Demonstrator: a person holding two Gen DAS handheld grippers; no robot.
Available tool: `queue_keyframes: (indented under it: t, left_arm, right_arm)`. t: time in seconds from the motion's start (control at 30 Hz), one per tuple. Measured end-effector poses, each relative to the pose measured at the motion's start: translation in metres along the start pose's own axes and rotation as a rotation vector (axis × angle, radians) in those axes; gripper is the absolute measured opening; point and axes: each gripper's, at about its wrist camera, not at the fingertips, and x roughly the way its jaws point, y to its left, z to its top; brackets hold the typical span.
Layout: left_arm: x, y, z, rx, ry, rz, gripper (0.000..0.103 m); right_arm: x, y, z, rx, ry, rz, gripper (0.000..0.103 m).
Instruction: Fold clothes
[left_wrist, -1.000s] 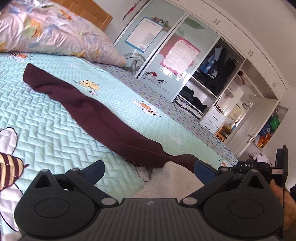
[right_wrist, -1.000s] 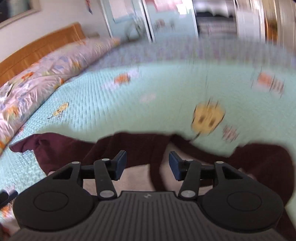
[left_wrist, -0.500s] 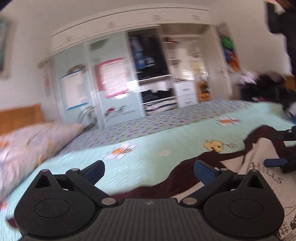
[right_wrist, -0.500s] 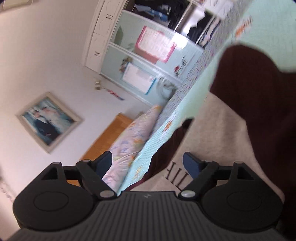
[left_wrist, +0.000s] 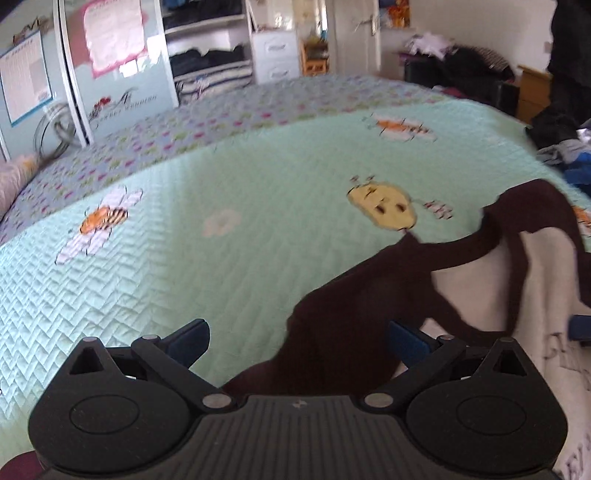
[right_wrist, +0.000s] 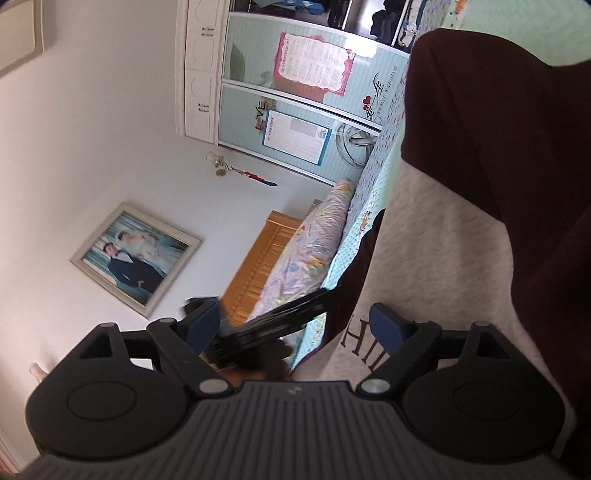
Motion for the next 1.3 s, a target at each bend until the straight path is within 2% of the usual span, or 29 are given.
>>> queue_keyframes:
  t: [0.03,0.1,0.13,0.17,0.23,0.33,0.47,0.6,0.63,0.7,0.73,0.8,0.83,0.9,0.93,0.97,1.07,1.13,1.2,1.3]
  left_arm:
    - [0.007,0.000,0.002,-0.004,0.035,-0.003,0.094]
    - [0.016,-0.004,0.006,0.003,0.089,-0.004,0.070]
    - [0.015,-0.007,0.008,0.029,0.084,0.032,0.044]
    - [0.014,-0.011,0.010,0.055,0.079,0.068,0.025]
    - [0.011,-0.018,0.014,0.106,0.068,0.139,0.014]
    - [0.007,-0.029,0.020,0.183,0.052,0.246,0.011]
    - [0.001,-0.043,0.027,0.285,0.030,0.389,0.010]
    - [-0.006,0.002,0.043,0.211,0.016,0.520,0.012]
    - [-0.004,0.012,0.044,0.201,0.029,0.538,0.019]
    - [0.008,0.023,0.038,0.214,0.058,0.635,0.028]
    - [0.015,0.026,0.033,0.188,0.076,0.625,0.041]
    - [0.024,0.026,0.021,0.154,0.106,0.538,0.040]
    - [0.025,0.021,0.013,0.173,0.110,0.539,0.040]
    - [0.023,0.014,0.001,0.193,0.104,0.559,0.049]
    - [0.015,0.015,-0.002,0.172,0.077,0.596,0.061]
    - [0.004,0.019,-0.002,0.131,0.046,0.614,0.066]
    - [-0.046,0.048,-0.002,-0.105,-0.087,0.555,0.067]
    - [-0.078,0.068,-0.006,-0.214,-0.141,0.531,0.068]
    - [-0.098,0.083,-0.011,-0.236,-0.141,0.515,0.070]
    - [-0.111,0.094,-0.021,-0.242,-0.102,0.415,0.085]
  right_arm:
    - [0.000,0.000,0.000,0.004,0.000,0.001,0.088]
    - [0.001,0.000,0.000,0.005,0.003,-0.003,0.088]
    - [0.002,0.000,0.000,0.004,0.004,-0.003,0.088]
    - [0.002,0.000,0.000,0.004,0.004,-0.003,0.088]
    - [0.002,-0.001,0.000,0.006,0.004,-0.001,0.088]
    - [0.000,-0.002,0.000,0.013,0.000,0.004,0.088]
    - [0.000,-0.002,0.000,0.018,-0.005,0.009,0.088]
    - [-0.001,-0.005,0.001,0.036,-0.018,0.031,0.088]
    - [-0.001,-0.006,0.001,0.042,-0.021,0.039,0.088]
    - [-0.001,-0.006,0.001,0.046,-0.023,0.045,0.088]
    - [0.000,-0.006,0.001,0.042,-0.023,0.043,0.088]
    - [0.000,-0.003,0.000,0.026,-0.024,0.032,0.089]
    - [0.000,-0.002,0.000,0.019,-0.026,0.027,0.089]
    - [-0.001,-0.002,0.000,0.020,-0.029,0.031,0.091]
    - [-0.001,-0.002,0.000,0.021,-0.030,0.032,0.091]
    - [-0.001,-0.002,0.000,0.021,-0.029,0.032,0.091]
    - [-0.003,-0.002,0.000,0.021,-0.029,0.032,0.091]
    - [-0.004,-0.003,0.000,0.029,-0.033,0.036,0.091]
    - [-0.005,-0.004,0.000,0.034,-0.036,0.038,0.092]
    - [-0.005,-0.004,-0.001,0.036,-0.037,0.037,0.092]
